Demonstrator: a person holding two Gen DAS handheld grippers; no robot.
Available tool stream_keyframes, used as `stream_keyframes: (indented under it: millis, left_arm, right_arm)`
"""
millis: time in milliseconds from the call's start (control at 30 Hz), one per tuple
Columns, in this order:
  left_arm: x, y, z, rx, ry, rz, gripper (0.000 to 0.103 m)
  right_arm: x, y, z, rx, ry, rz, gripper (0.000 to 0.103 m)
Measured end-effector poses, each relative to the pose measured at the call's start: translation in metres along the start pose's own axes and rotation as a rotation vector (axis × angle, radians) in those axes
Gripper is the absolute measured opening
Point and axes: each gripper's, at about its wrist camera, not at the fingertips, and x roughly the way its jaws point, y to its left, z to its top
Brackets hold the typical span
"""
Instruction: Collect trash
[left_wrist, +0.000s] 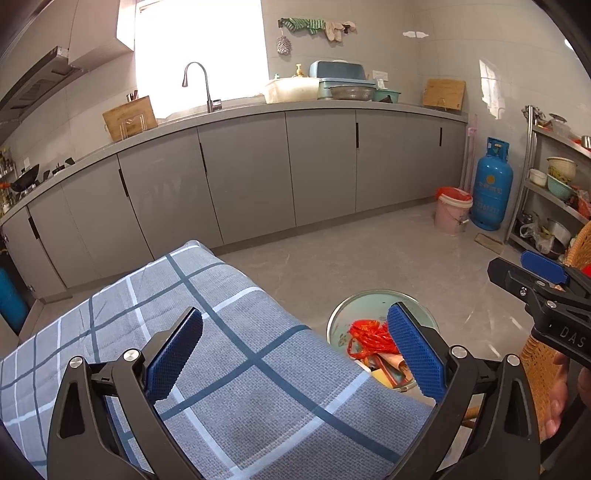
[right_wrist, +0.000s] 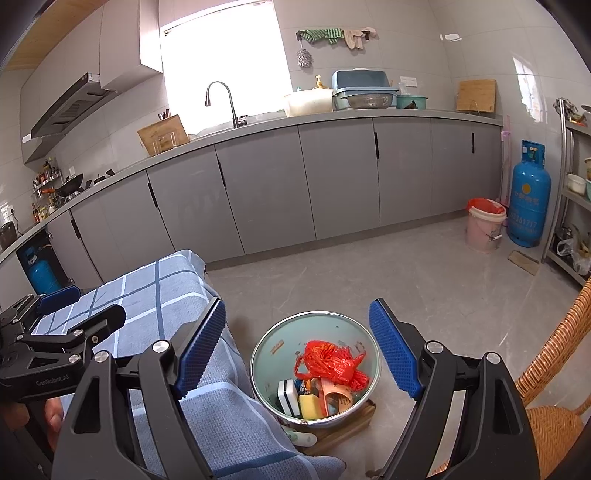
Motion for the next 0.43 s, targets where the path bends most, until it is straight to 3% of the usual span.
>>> stream_keyframes:
  millis: [433]
  left_arm:
    - [-0.0072, 0.0039, -0.0001, 0.000, -0.016, -0.017, 0.099]
  right_arm:
    - [-0.0032, -0.0063, -0.0083, 0.003, 0.002, -0.026, 0.083]
